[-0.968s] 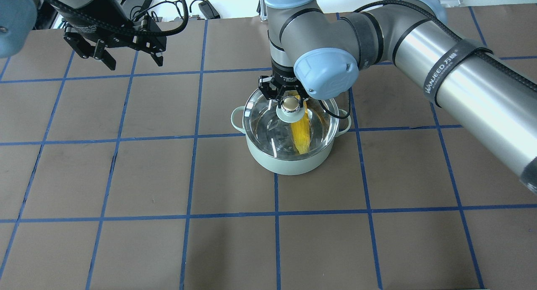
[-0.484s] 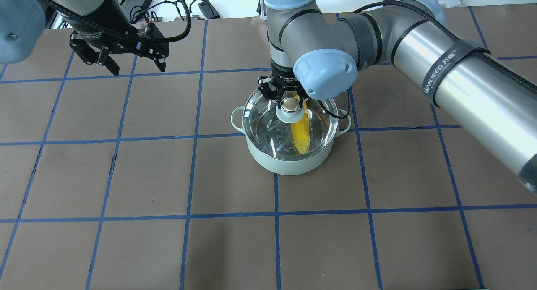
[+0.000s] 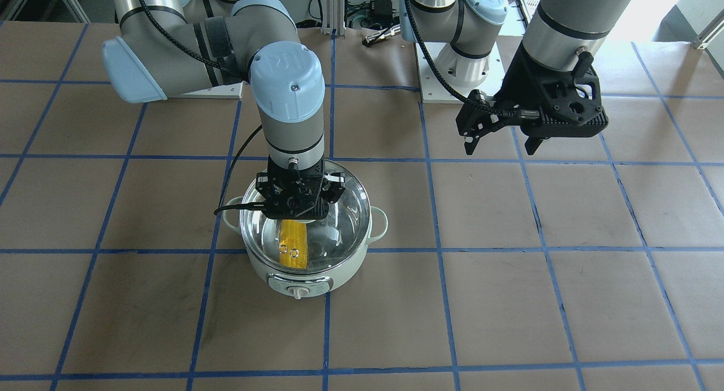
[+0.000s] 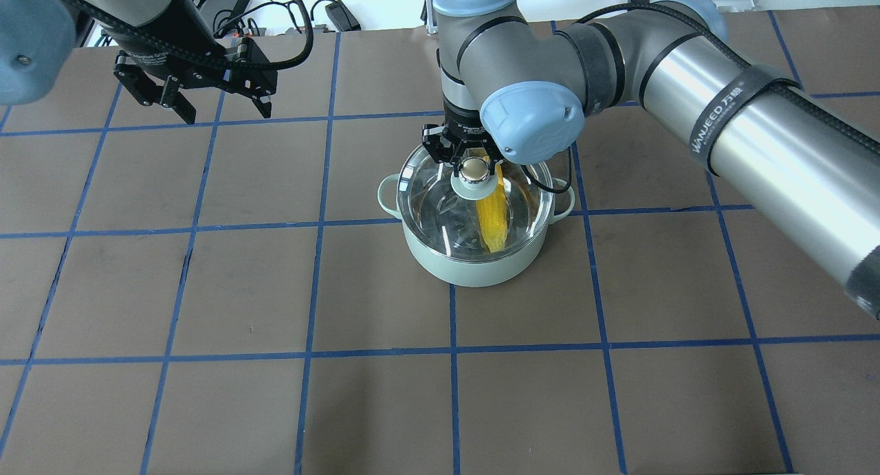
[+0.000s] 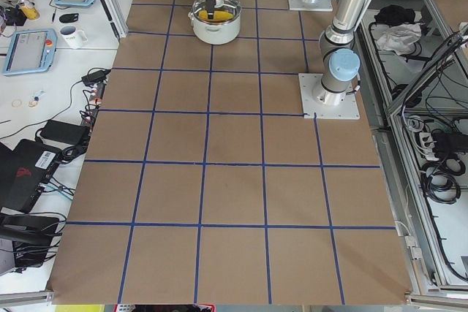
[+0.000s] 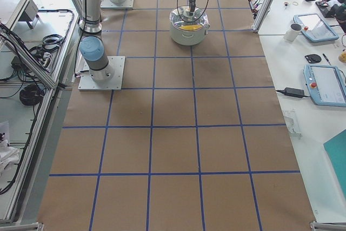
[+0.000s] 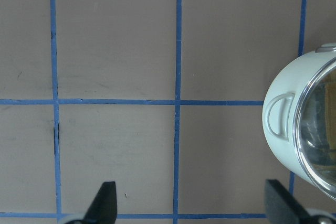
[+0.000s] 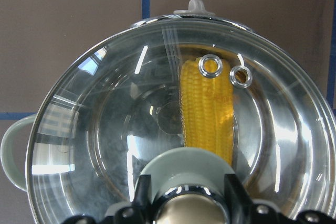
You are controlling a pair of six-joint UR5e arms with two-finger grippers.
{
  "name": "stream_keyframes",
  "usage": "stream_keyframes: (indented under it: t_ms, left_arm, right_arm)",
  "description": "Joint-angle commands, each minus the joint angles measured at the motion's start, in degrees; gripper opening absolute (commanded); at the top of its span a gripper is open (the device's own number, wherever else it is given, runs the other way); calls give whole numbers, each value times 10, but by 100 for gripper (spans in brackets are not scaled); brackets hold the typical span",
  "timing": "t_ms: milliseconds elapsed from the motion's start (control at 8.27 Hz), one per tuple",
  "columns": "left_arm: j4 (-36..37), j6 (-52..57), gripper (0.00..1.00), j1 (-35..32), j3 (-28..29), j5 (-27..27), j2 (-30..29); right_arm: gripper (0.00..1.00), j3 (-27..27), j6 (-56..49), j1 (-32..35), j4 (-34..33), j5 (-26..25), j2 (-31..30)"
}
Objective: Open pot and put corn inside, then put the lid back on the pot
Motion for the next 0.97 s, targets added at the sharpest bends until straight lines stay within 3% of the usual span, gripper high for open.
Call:
stream_keyframes:
  t_ms: [0, 363, 726, 847]
  left_arm:
    - [0, 1, 100, 0, 0, 0, 0]
    - [1, 2, 100, 0, 0, 0, -2]
    - [1, 2, 100, 0, 0, 0, -2]
    - [2, 1, 100, 0, 0, 0, -2]
  right_arm:
    - [6, 0, -1, 0, -5, -1, 0]
    - [11, 0, -6, -1, -6, 1, 1]
    - [48, 0, -6, -3, -6, -1, 3]
    - [69, 0, -5, -3, -9, -3, 2]
